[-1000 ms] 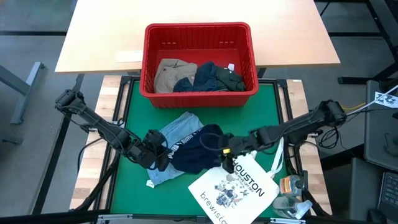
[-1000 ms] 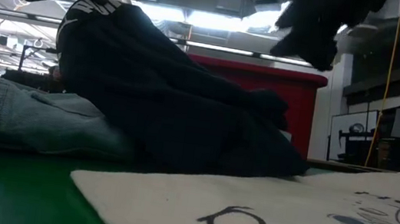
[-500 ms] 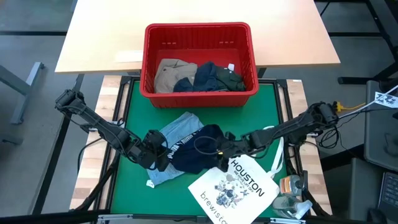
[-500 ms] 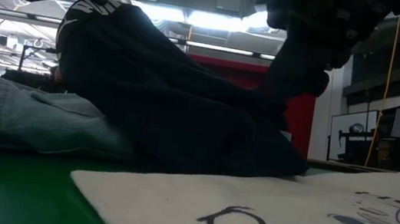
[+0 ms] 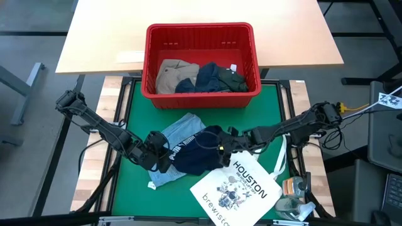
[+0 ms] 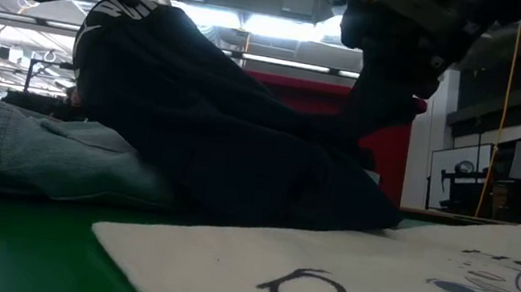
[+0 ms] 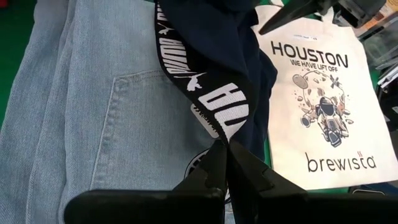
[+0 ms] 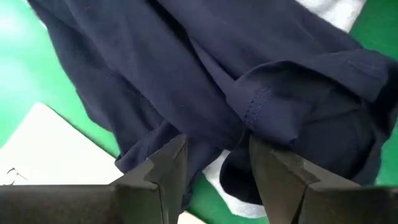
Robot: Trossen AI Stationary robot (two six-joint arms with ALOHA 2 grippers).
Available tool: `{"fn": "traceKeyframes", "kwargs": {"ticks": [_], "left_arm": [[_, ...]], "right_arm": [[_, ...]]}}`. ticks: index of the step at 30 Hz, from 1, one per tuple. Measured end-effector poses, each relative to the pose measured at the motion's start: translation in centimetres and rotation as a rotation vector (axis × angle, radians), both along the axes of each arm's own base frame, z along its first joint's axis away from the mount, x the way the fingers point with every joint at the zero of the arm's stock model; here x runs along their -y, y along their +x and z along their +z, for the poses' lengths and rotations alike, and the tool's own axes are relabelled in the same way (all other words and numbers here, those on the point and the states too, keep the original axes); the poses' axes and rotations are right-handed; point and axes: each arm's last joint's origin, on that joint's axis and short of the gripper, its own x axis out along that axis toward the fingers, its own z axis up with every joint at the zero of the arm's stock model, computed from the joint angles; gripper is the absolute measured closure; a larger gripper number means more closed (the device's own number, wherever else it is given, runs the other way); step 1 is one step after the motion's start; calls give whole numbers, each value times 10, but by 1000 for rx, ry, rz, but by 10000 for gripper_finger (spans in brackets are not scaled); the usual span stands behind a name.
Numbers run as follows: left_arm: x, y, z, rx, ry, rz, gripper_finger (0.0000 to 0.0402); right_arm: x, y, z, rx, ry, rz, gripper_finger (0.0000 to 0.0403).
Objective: Fold Laundry from Bin
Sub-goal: Fold the dark blue boxer shorts
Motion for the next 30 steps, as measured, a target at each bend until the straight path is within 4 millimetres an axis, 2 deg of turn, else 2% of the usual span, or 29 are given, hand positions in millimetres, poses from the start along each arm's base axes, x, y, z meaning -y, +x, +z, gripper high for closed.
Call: {"fn": "traceKeyframes", "kwargs": {"ticks": [13, 18, 22, 27, 30], "left_arm": [[0, 0, 0, 0, 0, 0, 401], [0, 0, 0, 0, 0, 0, 401], [0, 0, 0, 0, 0, 0, 401], [0, 0, 0, 0, 0, 0, 401], [0, 0, 0, 0, 0, 0, 401]], "right_arm": [[7, -8, -5, -84, -135, -71, 231], [7, -9, -6, -93, -136, -70, 238], [7, -9, -5, -91, -135, -69, 281], [7, -9, -5, -91, -134, -68, 378], [6, -8, -6, -95, -111, -53, 390]]}}
